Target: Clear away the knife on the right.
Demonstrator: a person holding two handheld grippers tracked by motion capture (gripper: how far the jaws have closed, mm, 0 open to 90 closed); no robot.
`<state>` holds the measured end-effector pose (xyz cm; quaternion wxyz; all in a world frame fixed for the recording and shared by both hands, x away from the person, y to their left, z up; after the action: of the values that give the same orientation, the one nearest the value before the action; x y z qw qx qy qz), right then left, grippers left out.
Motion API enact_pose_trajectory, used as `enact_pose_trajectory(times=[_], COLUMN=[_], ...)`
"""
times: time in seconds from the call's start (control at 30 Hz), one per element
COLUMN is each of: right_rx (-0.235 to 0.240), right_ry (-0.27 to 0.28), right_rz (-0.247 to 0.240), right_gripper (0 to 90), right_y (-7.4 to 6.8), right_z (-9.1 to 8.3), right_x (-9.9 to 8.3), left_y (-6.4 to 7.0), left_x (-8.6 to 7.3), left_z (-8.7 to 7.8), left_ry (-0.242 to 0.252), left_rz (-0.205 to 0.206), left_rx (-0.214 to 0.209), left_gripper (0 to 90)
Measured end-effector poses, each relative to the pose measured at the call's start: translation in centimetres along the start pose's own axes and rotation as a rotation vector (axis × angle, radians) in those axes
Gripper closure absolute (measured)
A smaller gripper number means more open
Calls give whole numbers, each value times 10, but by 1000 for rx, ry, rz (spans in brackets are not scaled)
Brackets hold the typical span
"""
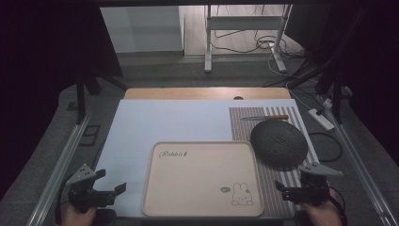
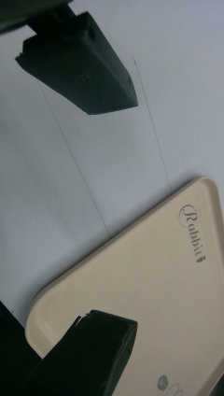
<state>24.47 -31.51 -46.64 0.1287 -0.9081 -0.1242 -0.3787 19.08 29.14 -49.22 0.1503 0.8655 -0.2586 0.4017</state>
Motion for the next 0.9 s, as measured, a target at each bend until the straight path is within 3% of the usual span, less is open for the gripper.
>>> enact_pose_trajectory(times=[0.57,0.9], right_rx=[16,2], right_ry=[-34,-43], right_rz=[-46,-62], right_gripper=[0,0], right_y=[-4,-7], right_z=[3,4], right_x=[0,1], left_y=[-4,-3], left_x=[-2,-1], left_z=[-1,0], left_ry=[6,-1], left_rz=[-34,-28], left_rx=[-11,-3], left_gripper=[1,4])
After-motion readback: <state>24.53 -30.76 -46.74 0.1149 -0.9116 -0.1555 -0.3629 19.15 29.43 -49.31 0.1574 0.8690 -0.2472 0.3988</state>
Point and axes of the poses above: each handheld gripper's, and its own axes: z roughly forward along the jaws, x roughly out of its top, y roughly to its right, the point moved 1 cm from there along z, roughly forward along the jaws, and after that the axes turned 11 degrees about z, right-handed, at the moved point
